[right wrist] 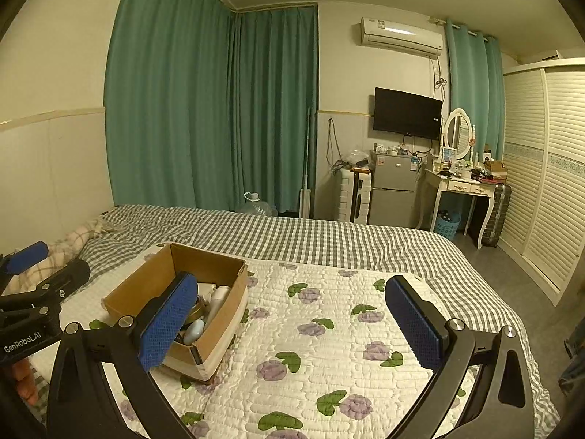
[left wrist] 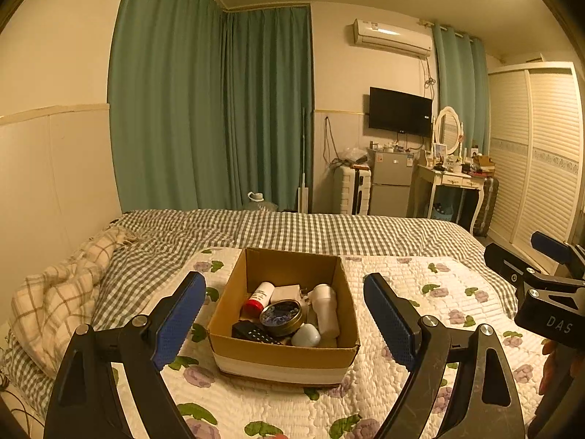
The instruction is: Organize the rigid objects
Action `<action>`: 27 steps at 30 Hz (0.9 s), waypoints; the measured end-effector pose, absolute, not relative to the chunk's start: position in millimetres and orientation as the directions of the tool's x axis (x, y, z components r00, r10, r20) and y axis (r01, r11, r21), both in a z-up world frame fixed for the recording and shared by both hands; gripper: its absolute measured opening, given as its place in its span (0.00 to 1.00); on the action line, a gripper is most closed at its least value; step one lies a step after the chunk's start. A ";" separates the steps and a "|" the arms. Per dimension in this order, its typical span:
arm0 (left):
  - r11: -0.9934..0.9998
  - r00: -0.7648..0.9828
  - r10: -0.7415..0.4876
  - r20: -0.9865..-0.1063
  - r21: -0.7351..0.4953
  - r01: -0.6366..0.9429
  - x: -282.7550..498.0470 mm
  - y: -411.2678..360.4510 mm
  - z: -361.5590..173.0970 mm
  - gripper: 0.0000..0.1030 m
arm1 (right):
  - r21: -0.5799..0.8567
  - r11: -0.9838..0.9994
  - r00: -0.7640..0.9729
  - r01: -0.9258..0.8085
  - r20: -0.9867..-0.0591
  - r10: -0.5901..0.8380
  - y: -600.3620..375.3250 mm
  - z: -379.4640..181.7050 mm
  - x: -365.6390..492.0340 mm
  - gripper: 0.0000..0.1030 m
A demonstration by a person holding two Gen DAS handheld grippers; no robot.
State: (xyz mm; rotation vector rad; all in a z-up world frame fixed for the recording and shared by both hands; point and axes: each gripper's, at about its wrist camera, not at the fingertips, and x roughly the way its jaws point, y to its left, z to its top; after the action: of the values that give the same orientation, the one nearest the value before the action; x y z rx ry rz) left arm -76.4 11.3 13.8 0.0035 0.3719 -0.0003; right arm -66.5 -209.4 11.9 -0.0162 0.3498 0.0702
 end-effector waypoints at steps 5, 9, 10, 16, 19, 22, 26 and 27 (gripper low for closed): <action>1.000 0.931 0.010 -0.366 -0.004 -0.012 -76.2 14.1 12.6 0.88 | -0.003 0.997 0.936 -0.073 -0.347 0.068 -208.9 11.0 -66.7 1.00; 1.000 0.930 0.012 -0.366 0.000 -0.013 -76.2 14.3 12.2 0.88 | -0.003 0.997 0.934 -0.079 -0.349 0.073 -207.9 10.3 -68.4 1.00; 1.000 0.931 0.013 -0.365 0.004 -0.013 -76.3 13.9 12.7 0.88 | -0.004 0.997 0.934 -0.079 -0.349 0.072 -207.6 10.1 -68.7 1.00; 1.000 0.931 0.008 -0.364 0.008 -0.005 -76.2 12.3 13.2 0.88 | -0.007 0.997 0.934 -0.076 -0.351 0.069 -207.8 10.4 -68.3 1.00; 1.000 0.931 0.007 -0.365 0.008 -0.004 -76.2 11.9 13.3 0.88 | -0.015 0.997 0.935 -0.073 -0.350 0.063 -208.2 10.5 -68.9 1.00; 1.000 0.931 0.002 -0.366 0.004 -0.001 -76.5 11.3 13.3 0.88 | -0.015 0.997 0.934 -0.074 -0.351 0.064 -208.5 10.6 -68.9 1.00; 1.000 0.930 -0.001 -0.367 0.003 0.003 -76.2 9.9 13.4 0.88 | -0.024 0.997 0.935 -0.068 -0.352 0.055 -208.6 10.1 -68.9 1.00; 1.000 0.930 0.000 -0.366 0.005 0.002 -76.4 9.1 13.4 0.88 | -0.025 0.997 0.934 -0.069 -0.352 0.055 -208.8 10.1 -69.0 1.00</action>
State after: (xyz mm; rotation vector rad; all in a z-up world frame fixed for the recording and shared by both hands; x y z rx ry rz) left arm -76.4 9.1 13.4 0.0057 0.3750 -0.0012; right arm -69.0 -208.8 10.1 -0.0372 0.3593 0.0635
